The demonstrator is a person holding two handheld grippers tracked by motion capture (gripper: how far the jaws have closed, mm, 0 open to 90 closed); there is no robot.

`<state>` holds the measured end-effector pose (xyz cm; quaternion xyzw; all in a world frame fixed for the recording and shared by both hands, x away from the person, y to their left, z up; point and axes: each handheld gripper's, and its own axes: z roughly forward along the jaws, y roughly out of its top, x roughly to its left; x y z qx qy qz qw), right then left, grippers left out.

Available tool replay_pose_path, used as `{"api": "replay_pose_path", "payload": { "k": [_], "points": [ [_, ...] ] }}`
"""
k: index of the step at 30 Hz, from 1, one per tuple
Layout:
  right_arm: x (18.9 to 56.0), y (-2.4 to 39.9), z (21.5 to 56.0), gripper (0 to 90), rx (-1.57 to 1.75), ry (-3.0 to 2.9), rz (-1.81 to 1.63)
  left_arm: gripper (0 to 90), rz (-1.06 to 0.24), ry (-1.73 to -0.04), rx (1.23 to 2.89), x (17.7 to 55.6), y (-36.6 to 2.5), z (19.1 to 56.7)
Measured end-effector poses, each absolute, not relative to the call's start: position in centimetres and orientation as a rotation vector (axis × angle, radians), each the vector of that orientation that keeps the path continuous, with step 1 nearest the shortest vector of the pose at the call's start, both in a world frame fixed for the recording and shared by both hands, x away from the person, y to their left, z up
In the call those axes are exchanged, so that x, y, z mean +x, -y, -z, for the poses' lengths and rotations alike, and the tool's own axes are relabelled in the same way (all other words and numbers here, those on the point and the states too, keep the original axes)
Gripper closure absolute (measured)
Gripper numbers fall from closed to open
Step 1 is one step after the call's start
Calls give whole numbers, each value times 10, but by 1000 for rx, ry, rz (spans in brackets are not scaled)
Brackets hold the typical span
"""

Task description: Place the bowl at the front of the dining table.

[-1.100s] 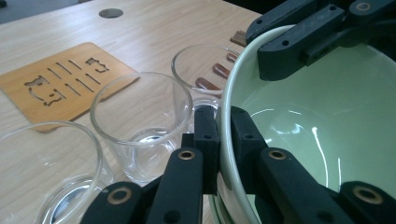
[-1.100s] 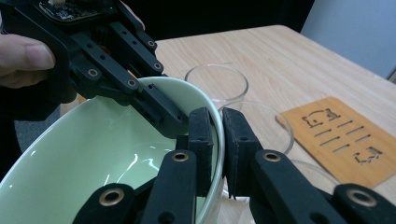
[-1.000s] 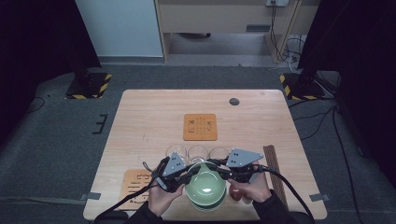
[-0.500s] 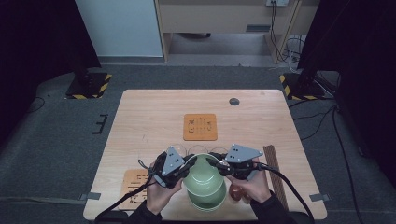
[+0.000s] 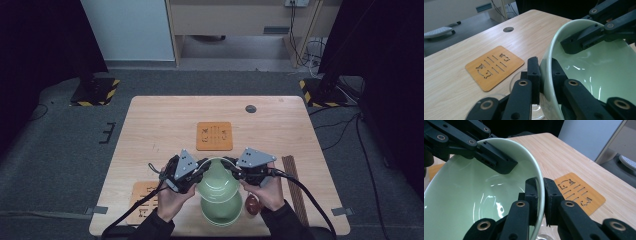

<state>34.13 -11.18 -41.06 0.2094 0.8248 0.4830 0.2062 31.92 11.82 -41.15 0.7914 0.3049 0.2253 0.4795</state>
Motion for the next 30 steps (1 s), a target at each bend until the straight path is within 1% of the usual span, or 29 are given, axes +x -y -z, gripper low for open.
{"api": "replay_pose_path", "payload": {
  "k": [4, 13, 15, 16, 19, 22, 24, 27, 30],
  "points": [
    [344, 110, 406, 833, 585, -2299, -1347, 807, -526, -752, 1904, 322, -123, 407],
    [354, 105, 395, 835, 609, -2271, -1386, 788, -518, -747, 1832, 331, -134, 395],
    [357, 105, 393, 835, 614, -2266, -1395, 763, -521, -750, 1803, 334, -137, 391],
    [359, 105, 391, 836, 620, -2260, -1403, 734, -518, -748, 1792, 334, -138, 390],
    [364, 106, 389, 836, 637, -2258, -1437, 702, -527, -737, 1762, 335, -143, 387],
    [368, 105, 388, 837, 652, -2254, -1450, 665, -504, -733, 1715, 332, -150, 382],
    [373, 107, 389, 836, 677, -2242, -1441, 608, -545, -741, 1691, 329, -156, 378],
    [379, 110, 390, 834, 701, -2234, -1425, 569, -583, -767, 1657, 328, -170, 375],
    [386, 112, 391, 834, 730, -2222, -1418, 541, -606, -824, 1630, 329, -190, 381]
  ]
}}
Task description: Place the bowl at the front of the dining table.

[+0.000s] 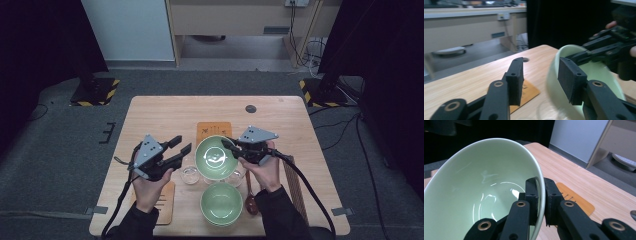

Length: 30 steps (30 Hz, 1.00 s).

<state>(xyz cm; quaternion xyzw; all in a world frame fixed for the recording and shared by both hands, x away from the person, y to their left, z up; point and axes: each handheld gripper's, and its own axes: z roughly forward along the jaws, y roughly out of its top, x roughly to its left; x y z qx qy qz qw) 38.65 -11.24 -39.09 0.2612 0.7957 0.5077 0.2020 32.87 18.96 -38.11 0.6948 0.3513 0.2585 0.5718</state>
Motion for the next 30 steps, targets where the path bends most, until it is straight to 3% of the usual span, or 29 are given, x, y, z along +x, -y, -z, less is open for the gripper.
{"api": "replay_pose_path", "payload": {
  "k": [15, 30],
  "points": [
    [416, 124, 393, 831, 831, -2165, -1468, 409, -666, -1194, 1672, 357, -275, 457],
    [438, 126, 395, 825, 886, -2152, -1450, 329, -671, -1454, 1873, 385, -298, 520]
  ]
}}
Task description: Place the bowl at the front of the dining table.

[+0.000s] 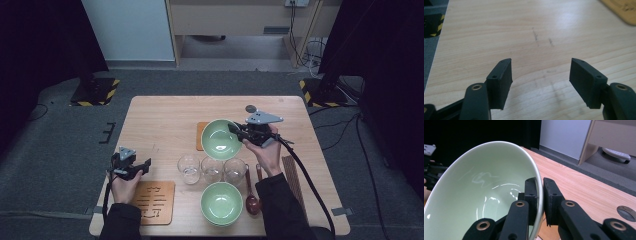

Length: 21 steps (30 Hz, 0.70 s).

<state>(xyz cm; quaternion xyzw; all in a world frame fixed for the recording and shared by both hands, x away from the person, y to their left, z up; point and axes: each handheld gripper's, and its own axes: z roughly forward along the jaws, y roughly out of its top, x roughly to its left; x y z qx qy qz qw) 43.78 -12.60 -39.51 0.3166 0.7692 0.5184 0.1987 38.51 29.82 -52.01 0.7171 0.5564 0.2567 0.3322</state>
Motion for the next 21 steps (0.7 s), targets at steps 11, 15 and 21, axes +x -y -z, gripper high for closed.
{"api": "replay_pose_path", "payload": {
  "k": [11, 15, 21],
  "points": [
    [460, 120, 398, 825, 916, -2140, -1452, 311, -646, -1481, 1920, 390, -298, 533],
    [471, 118, 403, 825, 927, -2161, -1449, 292, -655, -1479, 1920, 389, -299, 534],
    [483, 120, 411, 824, 968, -2163, -1455, 253, -656, -1480, 1903, 390, -300, 536]
  ]
}}
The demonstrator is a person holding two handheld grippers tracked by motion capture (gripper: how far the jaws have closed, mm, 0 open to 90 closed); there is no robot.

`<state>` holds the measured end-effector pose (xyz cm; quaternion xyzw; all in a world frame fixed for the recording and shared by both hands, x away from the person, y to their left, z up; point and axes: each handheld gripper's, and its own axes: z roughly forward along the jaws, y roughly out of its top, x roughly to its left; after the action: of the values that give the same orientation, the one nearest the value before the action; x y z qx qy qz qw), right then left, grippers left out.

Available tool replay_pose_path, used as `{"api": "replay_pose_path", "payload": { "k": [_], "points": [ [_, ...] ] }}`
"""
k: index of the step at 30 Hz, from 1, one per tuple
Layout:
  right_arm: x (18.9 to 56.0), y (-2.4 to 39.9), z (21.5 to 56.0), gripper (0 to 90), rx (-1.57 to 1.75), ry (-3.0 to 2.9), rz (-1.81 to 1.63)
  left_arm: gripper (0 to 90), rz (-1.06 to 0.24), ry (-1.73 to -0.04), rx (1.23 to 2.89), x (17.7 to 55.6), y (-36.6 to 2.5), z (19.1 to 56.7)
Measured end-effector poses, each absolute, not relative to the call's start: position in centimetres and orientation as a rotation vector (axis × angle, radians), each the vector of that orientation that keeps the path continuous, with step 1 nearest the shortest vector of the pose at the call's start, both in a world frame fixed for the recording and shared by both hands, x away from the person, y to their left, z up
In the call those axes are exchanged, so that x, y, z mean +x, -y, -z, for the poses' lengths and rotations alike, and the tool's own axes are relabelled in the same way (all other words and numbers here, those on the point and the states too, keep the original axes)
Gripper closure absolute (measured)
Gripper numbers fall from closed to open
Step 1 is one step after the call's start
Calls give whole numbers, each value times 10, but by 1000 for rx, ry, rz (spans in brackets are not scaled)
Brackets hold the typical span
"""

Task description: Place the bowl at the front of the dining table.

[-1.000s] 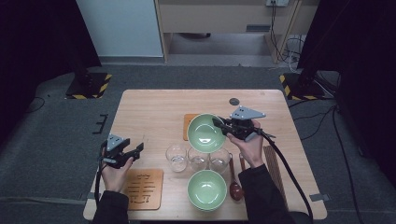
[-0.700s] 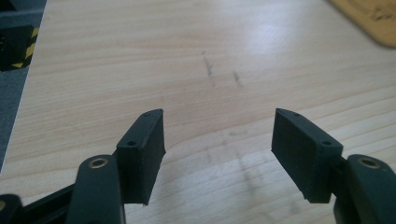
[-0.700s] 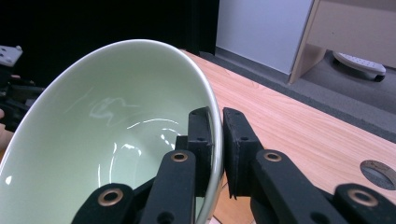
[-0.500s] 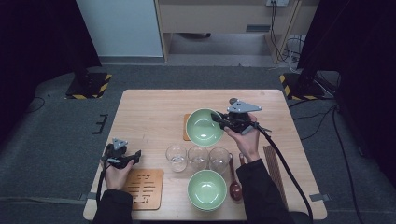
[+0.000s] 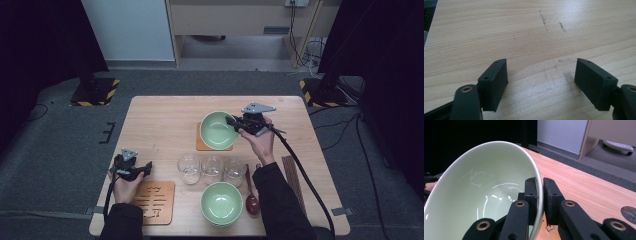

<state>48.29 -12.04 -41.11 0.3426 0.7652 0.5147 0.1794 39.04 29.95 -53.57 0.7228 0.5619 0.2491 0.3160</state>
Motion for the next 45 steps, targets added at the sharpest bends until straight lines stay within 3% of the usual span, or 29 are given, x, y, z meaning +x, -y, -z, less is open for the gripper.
{"api": "replay_pose_path", "payload": {
  "k": [9, 12, 45],
  "points": [
    [502, 121, 415, 823, 1001, -2177, -1439, 44, -629, -1507, 1934, 393, -299, 537],
    [509, 121, 418, 825, 1037, -2165, -1475, 10, -625, -1520, 1936, 394, -299, 538],
    [561, 110, 459, 823, 1193, -2196, -1421, 0, -627, -1531, 1934, 394, -299, 538]
  ]
}}
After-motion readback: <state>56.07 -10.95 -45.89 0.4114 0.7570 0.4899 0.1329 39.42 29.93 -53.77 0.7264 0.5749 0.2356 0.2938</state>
